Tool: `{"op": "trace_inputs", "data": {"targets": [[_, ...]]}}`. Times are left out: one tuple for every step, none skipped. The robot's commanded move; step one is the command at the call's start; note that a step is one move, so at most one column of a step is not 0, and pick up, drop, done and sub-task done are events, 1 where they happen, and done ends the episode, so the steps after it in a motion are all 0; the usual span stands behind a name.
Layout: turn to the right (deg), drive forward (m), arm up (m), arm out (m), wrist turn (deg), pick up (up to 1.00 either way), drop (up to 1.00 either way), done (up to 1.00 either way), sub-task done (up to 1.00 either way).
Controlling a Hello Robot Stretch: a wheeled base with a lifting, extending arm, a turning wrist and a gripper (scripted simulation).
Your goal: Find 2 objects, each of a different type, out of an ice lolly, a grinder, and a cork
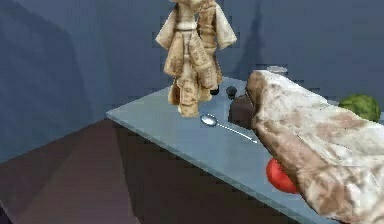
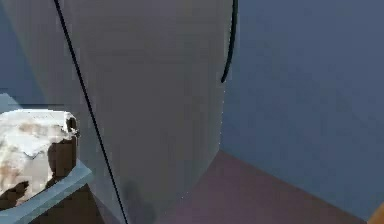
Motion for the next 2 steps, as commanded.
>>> {"op": "trace_inputs", "data": {"targets": [[12.0,0.00,0.00,0.00,0.0,0.00,0.00,0.00,0.00],[0.0,0.00,0.00,0.00,0.0,0.00,0.00,0.00,1.00]]}}
